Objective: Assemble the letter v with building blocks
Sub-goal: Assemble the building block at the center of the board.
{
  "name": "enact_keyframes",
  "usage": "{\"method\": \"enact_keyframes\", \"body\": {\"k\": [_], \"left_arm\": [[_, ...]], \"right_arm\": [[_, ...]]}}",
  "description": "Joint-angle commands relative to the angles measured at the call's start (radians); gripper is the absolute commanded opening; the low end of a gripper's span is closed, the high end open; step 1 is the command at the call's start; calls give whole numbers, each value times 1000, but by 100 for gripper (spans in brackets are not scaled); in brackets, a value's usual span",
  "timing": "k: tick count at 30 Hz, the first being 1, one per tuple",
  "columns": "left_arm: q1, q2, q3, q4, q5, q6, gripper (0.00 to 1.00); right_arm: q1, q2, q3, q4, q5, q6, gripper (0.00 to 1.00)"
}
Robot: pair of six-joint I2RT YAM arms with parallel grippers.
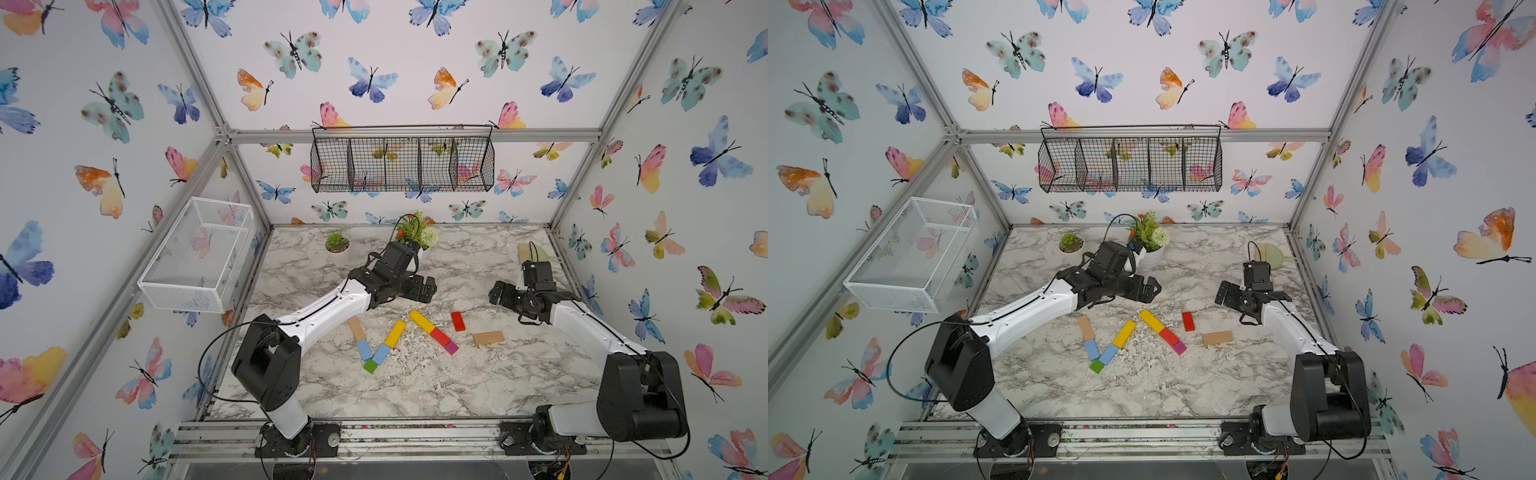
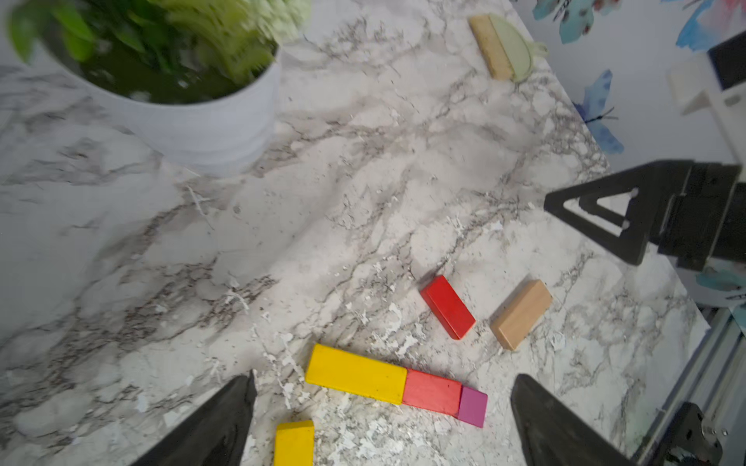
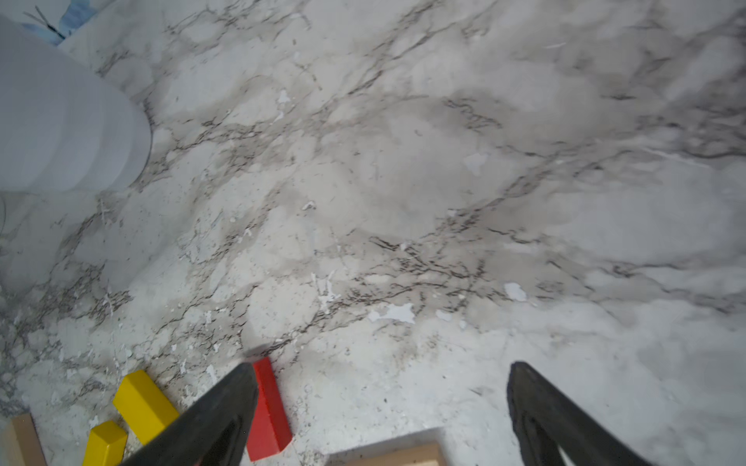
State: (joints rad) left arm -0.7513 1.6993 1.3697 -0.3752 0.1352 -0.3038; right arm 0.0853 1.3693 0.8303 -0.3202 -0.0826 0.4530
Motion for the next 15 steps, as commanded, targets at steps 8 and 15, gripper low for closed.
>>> {"method": "enact_keyframes", "body": {"k": [8, 15], "left_arm": [[-133, 192, 116, -106, 83, -34, 95], [-161, 334, 189, -166, 79, -27, 92]], "right_arm": [[-81, -61, -29, 40, -28, 24, 99], [-94, -71, -48, 58, -58, 20, 99]]}}
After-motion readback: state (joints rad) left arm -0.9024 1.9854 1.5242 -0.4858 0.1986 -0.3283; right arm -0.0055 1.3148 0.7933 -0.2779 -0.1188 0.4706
